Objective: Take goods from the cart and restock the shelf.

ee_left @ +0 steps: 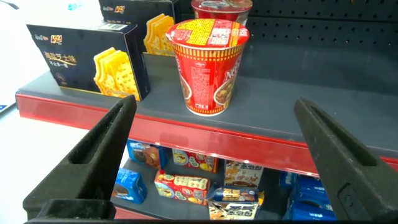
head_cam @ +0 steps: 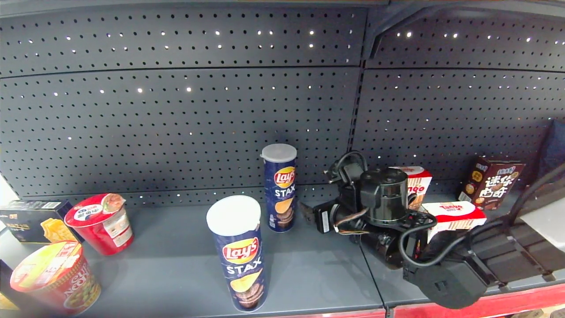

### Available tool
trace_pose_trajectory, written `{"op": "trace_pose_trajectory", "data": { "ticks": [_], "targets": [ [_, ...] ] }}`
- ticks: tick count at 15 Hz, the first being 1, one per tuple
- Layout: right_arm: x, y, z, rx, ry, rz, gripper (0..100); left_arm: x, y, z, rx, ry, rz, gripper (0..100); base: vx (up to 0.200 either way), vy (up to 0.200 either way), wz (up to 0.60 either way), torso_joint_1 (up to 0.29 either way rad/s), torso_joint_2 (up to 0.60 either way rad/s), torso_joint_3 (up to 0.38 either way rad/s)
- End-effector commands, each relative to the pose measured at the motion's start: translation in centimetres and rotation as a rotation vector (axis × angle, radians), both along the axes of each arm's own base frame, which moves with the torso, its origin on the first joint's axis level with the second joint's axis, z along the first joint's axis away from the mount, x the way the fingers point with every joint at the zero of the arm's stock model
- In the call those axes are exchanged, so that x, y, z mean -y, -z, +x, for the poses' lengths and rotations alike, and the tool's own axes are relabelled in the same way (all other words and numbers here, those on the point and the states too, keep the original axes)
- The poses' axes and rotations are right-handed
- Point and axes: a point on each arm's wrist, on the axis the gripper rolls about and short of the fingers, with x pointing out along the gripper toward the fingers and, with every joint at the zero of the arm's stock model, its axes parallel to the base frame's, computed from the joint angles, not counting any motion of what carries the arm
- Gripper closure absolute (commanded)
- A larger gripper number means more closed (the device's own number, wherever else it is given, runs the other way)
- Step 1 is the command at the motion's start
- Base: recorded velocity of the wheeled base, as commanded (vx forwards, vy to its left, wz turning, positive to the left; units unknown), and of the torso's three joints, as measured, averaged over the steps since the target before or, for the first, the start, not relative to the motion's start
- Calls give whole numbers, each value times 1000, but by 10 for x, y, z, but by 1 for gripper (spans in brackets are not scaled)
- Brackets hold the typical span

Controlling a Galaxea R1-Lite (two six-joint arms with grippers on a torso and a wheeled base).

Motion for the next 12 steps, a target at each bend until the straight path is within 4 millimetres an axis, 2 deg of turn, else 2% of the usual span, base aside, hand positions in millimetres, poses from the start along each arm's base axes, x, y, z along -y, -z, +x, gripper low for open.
{"op": "trace_pose_trajectory", "data": {
  "ticks": [1,2,3,7,12],
  "targets": [
    [10,-3,-10,-3,12,-7,0,0,0,0,0,0,0,0,0,0,0,0,0,0],
    [11,-4,-11,-2,14,-4,0,0,0,0,0,0,0,0,0,0,0,0,0,0],
    [14,-3,-10,-4,20,-5,0,0,0,0,0,0,0,0,0,0,600,2,2,-2],
    [20,-1,-5,-7,45,-4,0,0,0,0,0,0,0,0,0,0,0,0,0,0],
    [33,7,13,-24,105,-12,0,0,0,0,0,0,0,0,0,0,0,0,0,0]
  ]
}}
